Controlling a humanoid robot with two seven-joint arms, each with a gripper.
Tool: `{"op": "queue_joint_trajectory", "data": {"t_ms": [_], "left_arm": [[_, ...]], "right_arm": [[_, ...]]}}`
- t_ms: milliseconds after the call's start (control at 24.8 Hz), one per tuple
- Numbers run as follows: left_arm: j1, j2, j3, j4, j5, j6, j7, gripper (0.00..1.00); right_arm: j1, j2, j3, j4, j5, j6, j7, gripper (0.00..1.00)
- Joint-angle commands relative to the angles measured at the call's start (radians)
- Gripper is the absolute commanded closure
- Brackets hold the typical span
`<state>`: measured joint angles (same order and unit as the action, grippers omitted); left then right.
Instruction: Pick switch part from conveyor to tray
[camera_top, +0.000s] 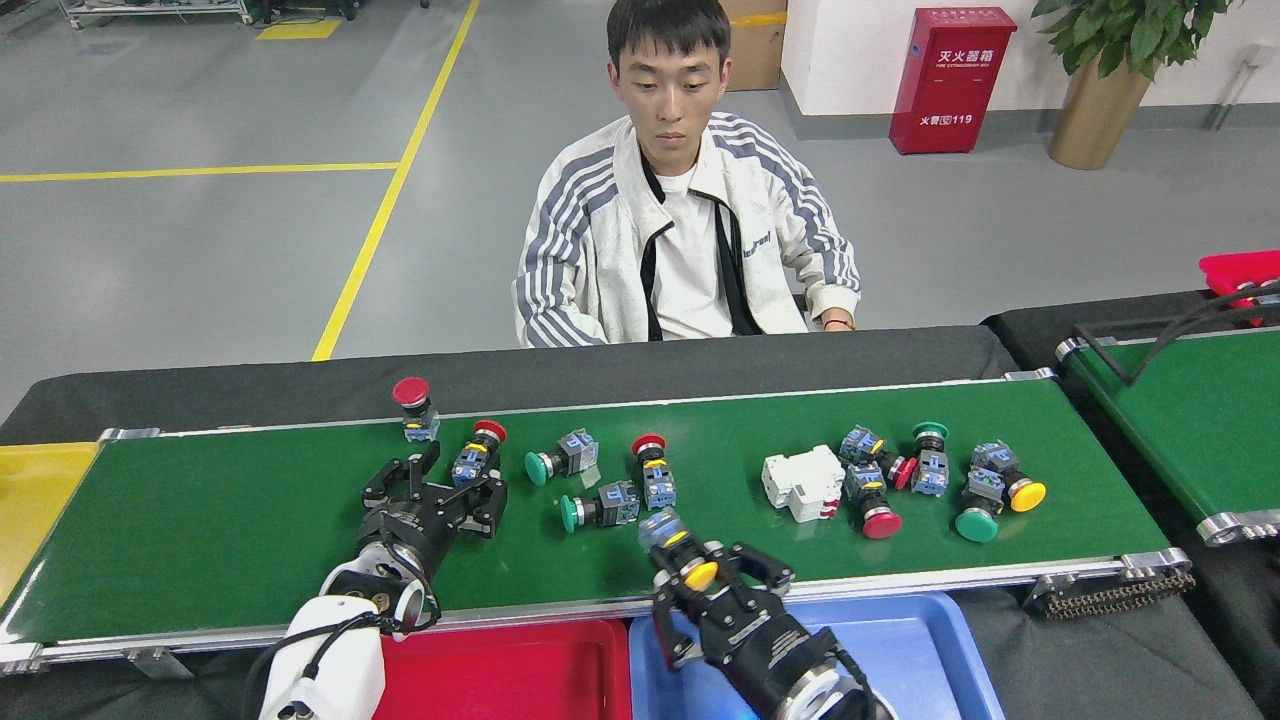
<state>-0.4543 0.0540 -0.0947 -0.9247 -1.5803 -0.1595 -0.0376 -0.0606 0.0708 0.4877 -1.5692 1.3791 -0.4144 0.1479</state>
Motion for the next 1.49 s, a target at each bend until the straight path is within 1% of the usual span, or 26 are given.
{"op": "queue_joint_trajectory", "data": {"t_ms": [0, 81, 161, 201, 242, 322, 403, 443, 483, 524, 564, 604, 644, 725, 886, 967, 1047, 1128, 1168, 1289, 1370, 1450], "left_arm": [[-0.012, 0.012, 0.006, -0.014, 0.003, -0.006, 0.008, 1.00], [-0.009, 0.020, 0.009, -0.045, 0.002, -0.020, 0.008, 0.99], [0.025, 0.092, 0.010, -0.138, 0.006, -0.101, 0.002, 0.97], [0.072, 0.136, 0.021, -0.201, 0.017, -0.175, 0.002, 0.96], [0.120, 0.165, 0.039, -0.261, 0.036, -0.233, 0.002, 0.96], [0.266, 0.230, 0.092, -0.425, 0.095, -0.411, 0.001, 0.94], [0.436, 0.254, 0.151, -0.597, 0.131, -0.575, 0.001, 0.91], [0.496, 0.253, 0.174, -0.654, 0.132, -0.620, 0.001, 0.87], [0.579, 0.250, 0.204, -0.726, 0.132, -0.626, -0.001, 0.78], [0.647, 0.245, 0.227, -0.786, 0.132, -0.626, -0.002, 0.67], [0.694, 0.239, 0.242, -0.822, 0.132, -0.626, -0.004, 0.52], [0.735, 0.228, 0.251, -0.852, 0.134, -0.626, -0.002, 0.26], [0.747, 0.202, 0.254, -0.855, 0.135, -0.626, 0.002, 0.00], [0.747, 0.145, 0.257, -0.853, 0.134, -0.626, 0.002, 0.00], [0.758, 0.098, 0.302, -0.853, 0.135, -0.626, 0.002, 0.00], [0.758, 0.033, 0.371, -0.853, 0.134, -0.626, 0.002, 0.00], [0.756, -0.017, 0.449, -0.852, 0.128, -0.542, 0.002, 0.00], [0.758, -0.022, 0.512, -0.847, 0.129, -0.430, 0.004, 0.00], [0.758, -0.019, 0.530, -0.836, 0.129, -0.399, 0.005, 0.00], [0.755, -0.010, 0.547, -0.812, 0.129, -0.390, 0.007, 0.00], [0.747, -0.011, 0.547, -0.812, 0.129, -0.385, 0.007, 0.00], [0.744, -0.008, 0.543, -0.812, 0.129, -0.388, 0.007, 0.00]], "right_arm": [[-0.007, -0.011, 0.045, -0.012, 0.000, -0.043, -0.013, 0.00], [-0.007, -0.011, 0.060, -0.012, 0.000, -0.041, -0.016, 0.00], [-0.004, -0.011, 0.054, -0.014, -0.006, -0.035, -0.017, 0.00], [0.001, -0.009, 0.040, -0.020, -0.009, -0.034, -0.021, 0.00], [0.010, -0.011, 0.014, -0.025, -0.012, -0.029, -0.028, 0.00], [0.067, -0.002, -0.130, -0.037, -0.017, -0.003, -0.062, 0.00], [0.156, 0.024, -0.284, -0.092, -0.017, 0.077, -0.077, 0.00], [0.185, 0.035, -0.324, -0.111, -0.017, 0.108, -0.080, 0.00], [0.219, 0.043, -0.373, -0.130, -0.017, 0.152, -0.094, 0.00], [0.243, 0.043, -0.420, -0.137, -0.017, 0.198, -0.123, 0.00], [0.260, 0.043, -0.460, -0.137, -0.017, 0.236, -0.162, 0.00], [0.277, 0.038, -0.505, -0.130, -0.017, 0.276, -0.214, 0.00], [0.292, 0.035, -0.543, -0.126, -0.018, 0.304, -0.241, 0.00], [0.309, 0.029, -0.594, -0.112, -0.018, 0.319, -0.243, 0.00], [0.305, 0.021, -0.601, -0.106, -0.018, 0.324, -0.243, 0.00], [0.294, 0.020, -0.600, -0.106, -0.014, 0.324, -0.240, 0.00], [0.277, 0.017, -0.592, -0.106, 0.000, 0.324, -0.214, 0.00], [0.262, 0.017, -0.548, -0.104, 0.029, 0.327, -0.168, 0.00], [0.254, 0.021, -0.532, -0.101, 0.046, 0.327, -0.149, 0.00], [0.220, 0.030, -0.506, -0.098, 0.078, 0.330, -0.114, 0.01], [0.196, 0.035, -0.494, -0.092, 0.089, 0.333, -0.094, 0.01], [0.160, 0.034, -0.471, -0.068, 0.094, 0.379, -0.073, 0.01]]}}
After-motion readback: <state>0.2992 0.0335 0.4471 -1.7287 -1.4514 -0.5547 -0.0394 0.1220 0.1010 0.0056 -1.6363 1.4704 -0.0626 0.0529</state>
